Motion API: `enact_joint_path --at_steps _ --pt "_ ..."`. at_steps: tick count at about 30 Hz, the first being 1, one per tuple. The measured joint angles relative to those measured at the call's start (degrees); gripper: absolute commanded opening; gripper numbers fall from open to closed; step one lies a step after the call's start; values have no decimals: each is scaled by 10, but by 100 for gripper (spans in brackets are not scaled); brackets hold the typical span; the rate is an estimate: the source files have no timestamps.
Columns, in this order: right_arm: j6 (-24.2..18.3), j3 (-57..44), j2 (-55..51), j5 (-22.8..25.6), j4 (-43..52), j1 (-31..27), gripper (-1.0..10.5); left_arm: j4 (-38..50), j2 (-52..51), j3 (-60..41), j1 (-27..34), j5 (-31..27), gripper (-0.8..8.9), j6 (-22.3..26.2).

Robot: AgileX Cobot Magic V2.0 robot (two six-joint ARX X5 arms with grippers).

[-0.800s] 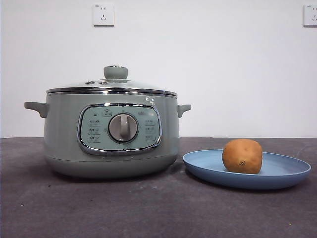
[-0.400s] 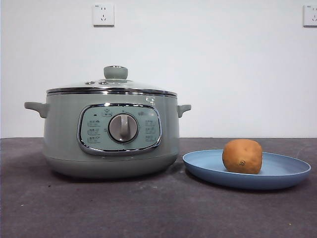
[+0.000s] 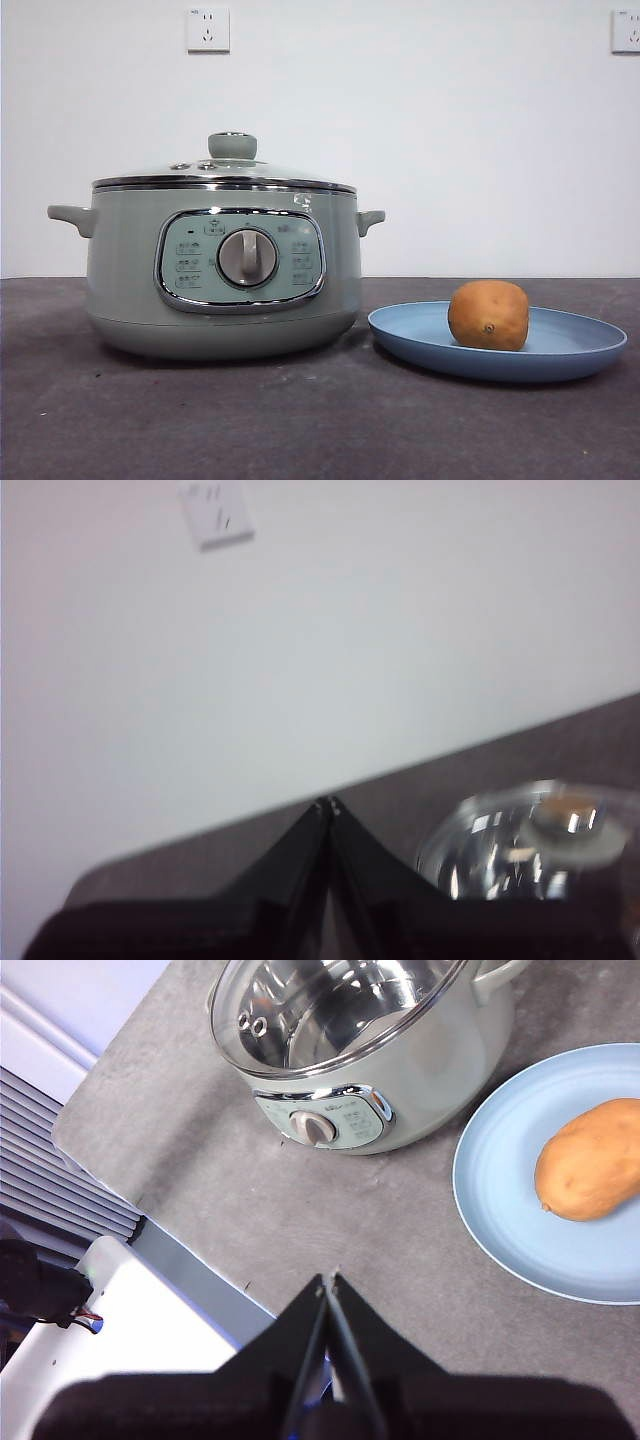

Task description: Take the potato out from the steamer,put the potato on the plate,close the lid

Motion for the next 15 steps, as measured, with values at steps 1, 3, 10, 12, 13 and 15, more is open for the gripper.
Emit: enact_joint_path --at_steps 1,3,10,12,13,15 --pt "0 0 0 0 0 0 0 4 -18 -28 0 -6 -4 0" --pt "0 0 0 0 0 0 1 8 -51 -80 0 -17 -4 0" --pt "0 0 0 0 0 0 0 8 -141 -210 0 -19 -4 0" --pt "0 0 0 0 0 0 0 8 -159 -234 0 -19 -4 0" --pt "0 0 0 0 0 0 0 8 -170 -247 0 -19 -4 -1" --pt "0 0 0 0 0 0 0 8 -186 -268 0 -23 -4 -3"
